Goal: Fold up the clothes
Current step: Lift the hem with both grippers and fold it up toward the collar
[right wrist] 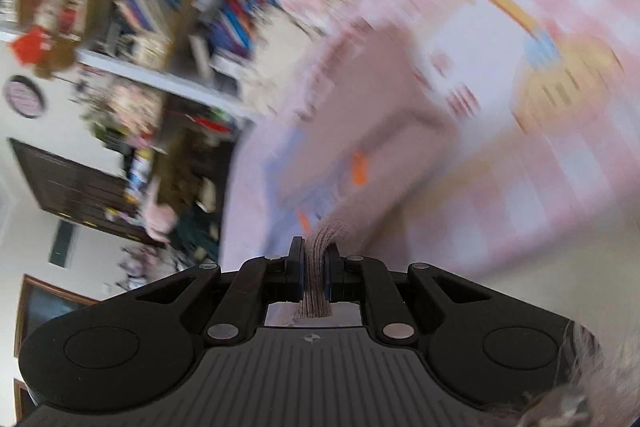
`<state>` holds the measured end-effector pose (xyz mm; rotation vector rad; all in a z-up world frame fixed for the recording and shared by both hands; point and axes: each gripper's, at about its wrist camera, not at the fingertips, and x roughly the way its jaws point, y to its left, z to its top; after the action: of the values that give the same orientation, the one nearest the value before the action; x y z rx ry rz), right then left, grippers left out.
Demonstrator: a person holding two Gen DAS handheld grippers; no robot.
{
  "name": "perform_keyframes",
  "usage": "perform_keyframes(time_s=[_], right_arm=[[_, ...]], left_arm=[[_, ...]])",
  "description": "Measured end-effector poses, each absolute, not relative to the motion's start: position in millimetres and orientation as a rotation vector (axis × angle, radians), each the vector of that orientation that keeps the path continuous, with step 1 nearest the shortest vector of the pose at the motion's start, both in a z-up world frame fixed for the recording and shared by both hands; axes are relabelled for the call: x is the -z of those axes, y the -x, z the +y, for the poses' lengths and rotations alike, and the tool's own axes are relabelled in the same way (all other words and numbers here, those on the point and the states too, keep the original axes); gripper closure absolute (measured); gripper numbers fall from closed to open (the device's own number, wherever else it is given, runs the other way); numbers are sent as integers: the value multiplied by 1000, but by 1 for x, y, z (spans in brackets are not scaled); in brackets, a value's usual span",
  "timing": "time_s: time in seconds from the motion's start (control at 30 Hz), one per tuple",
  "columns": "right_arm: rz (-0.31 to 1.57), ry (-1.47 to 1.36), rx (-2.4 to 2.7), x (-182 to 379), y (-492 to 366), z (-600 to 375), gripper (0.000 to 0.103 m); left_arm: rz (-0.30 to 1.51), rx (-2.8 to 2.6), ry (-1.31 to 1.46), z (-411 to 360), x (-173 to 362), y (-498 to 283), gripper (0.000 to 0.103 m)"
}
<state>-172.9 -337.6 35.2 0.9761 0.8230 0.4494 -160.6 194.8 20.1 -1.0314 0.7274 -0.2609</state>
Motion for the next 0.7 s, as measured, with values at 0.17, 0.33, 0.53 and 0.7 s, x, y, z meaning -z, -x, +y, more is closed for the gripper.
perform_keyframes(time_s=[0.17, 0.33, 0.53, 0.7], right_arm=[[675, -1043, -460, -63, 128, -343, 94], [639, -1099, -402, -67, 91, -345, 94], [647, -1114, -328, -61, 48, -340, 94], [671, -1105, -265, -46, 18, -334, 94]], left_arm=[[603, 305, 1068, 195, -41, 116, 99], [592, 327, 1079, 190, -41, 62, 99], [639, 350, 1068, 191, -29, 11, 99], [703, 341, 1072, 194, -11, -20, 99]])
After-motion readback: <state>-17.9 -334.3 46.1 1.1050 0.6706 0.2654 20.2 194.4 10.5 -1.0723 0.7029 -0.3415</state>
